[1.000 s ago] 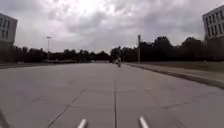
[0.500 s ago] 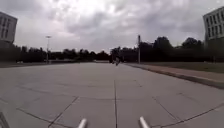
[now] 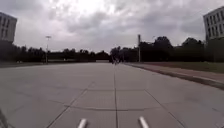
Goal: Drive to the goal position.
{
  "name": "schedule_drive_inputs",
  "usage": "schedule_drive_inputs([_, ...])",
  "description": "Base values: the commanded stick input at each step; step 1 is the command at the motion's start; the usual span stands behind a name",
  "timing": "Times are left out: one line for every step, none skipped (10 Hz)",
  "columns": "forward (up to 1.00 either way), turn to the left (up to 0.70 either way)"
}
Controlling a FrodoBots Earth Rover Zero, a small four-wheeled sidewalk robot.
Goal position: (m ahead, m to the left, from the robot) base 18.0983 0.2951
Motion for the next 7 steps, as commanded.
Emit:
schedule_drive_inputs([0.70, 0.00])
schedule_drive_inputs([0.70, 0.00])
schedule_drive_inputs([0.70, 0.00])
schedule_drive_inputs([0.70, 0.00])
schedule_drive_inputs([0.70, 0.00])
schedule_drive_inputs([0.70, 0.00])
schedule_drive_inputs([0.70, 0.00])
